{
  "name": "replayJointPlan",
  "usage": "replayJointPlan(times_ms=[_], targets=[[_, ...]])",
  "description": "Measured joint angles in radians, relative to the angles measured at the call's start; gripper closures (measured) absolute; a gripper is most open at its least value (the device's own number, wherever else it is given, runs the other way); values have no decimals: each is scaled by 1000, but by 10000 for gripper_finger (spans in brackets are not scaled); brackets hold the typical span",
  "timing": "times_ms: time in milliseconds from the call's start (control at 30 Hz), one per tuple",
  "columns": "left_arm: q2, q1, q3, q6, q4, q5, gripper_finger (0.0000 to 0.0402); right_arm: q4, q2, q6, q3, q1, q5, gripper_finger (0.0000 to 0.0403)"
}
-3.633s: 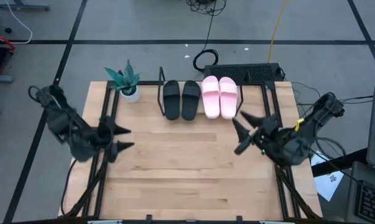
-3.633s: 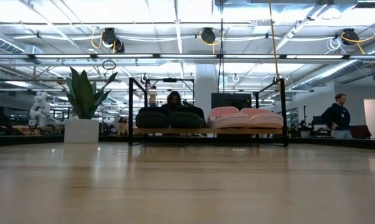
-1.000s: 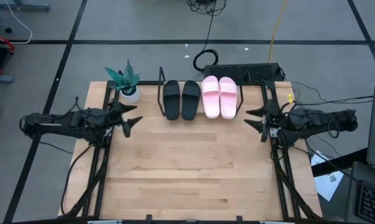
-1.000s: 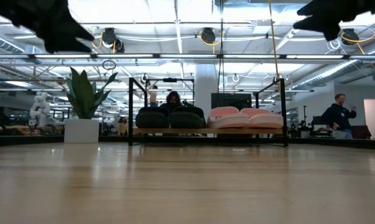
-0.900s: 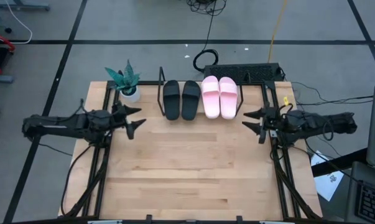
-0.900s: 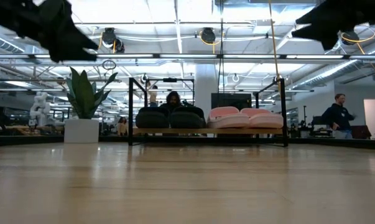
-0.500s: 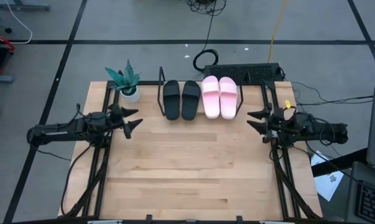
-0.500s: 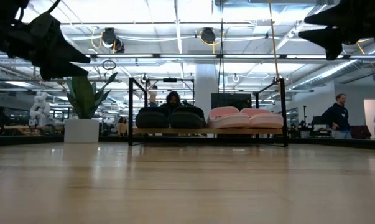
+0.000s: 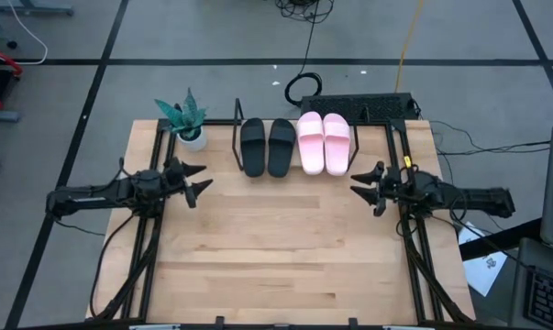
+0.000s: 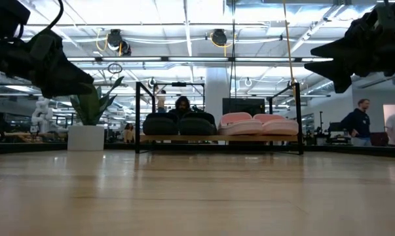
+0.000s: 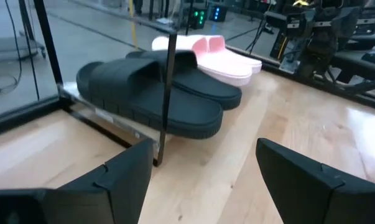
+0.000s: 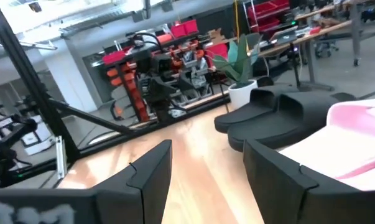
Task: Pick and place slides into the shelf
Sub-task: Return to Home Position
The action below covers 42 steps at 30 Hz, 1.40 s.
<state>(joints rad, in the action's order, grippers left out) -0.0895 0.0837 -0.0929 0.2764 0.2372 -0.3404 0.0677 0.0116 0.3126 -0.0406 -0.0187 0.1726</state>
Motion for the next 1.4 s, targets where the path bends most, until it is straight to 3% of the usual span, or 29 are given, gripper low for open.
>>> replayJointPlan(times_ms=[200, 400, 1400], targets=[[-2, 0, 0, -31, 1, -5, 112, -21, 3, 9, 21, -53, -74, 213], [-2, 0, 0, -31, 1, -8, 112, -21, 3, -67, 23, -73, -70, 213], [-2, 0, 0, -29, -3, -9, 112, -26, 3, -64, 26, -73, -71, 213]])
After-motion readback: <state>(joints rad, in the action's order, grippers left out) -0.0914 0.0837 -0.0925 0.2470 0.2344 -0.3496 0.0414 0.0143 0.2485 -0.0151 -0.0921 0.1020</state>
